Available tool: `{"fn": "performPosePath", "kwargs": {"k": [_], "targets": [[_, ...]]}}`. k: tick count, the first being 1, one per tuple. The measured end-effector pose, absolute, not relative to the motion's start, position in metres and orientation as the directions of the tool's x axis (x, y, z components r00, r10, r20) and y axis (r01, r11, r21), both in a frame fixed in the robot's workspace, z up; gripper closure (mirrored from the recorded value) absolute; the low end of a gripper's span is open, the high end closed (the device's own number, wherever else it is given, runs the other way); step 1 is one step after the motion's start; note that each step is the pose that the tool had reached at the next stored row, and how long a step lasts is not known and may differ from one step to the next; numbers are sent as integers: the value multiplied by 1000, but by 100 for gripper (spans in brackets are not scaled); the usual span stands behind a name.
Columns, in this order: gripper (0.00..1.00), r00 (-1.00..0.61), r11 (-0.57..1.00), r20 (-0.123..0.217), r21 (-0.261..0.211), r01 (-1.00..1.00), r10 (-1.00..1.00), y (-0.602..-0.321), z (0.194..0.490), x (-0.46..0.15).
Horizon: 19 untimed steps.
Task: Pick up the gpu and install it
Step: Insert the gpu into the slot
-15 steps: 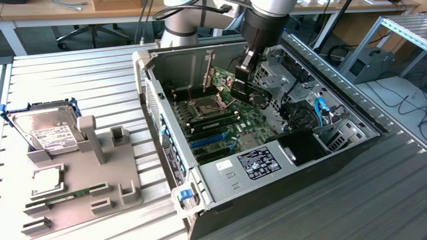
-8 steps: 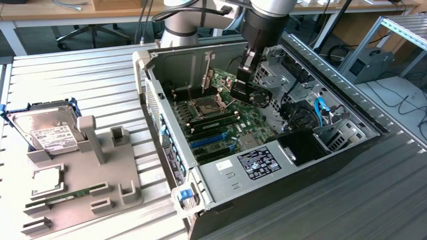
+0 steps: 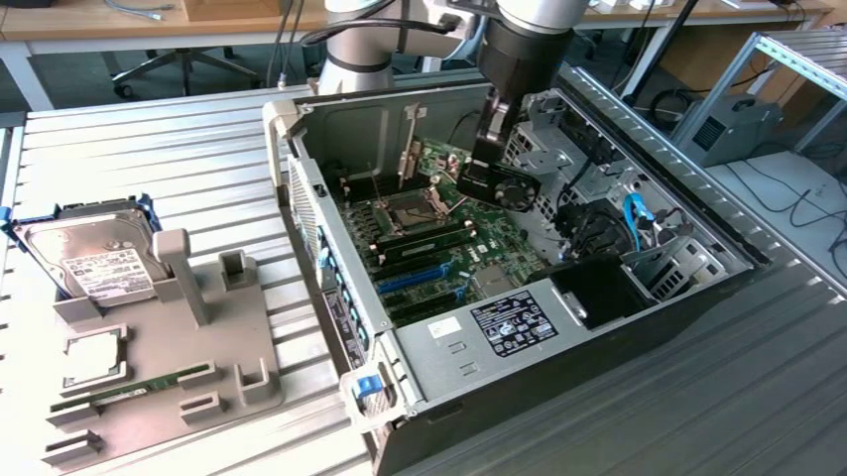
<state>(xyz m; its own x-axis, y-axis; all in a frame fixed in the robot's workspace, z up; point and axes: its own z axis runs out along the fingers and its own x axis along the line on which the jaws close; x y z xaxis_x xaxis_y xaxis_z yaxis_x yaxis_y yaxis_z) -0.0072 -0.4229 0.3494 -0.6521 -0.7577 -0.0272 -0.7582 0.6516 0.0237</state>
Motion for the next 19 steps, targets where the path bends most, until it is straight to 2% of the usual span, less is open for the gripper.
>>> {"fn": "performPosePath", "kwargs": {"k": [19], "targets": [[74,-469,469,-27,24,-883,-883,-423,349,-7]]}}
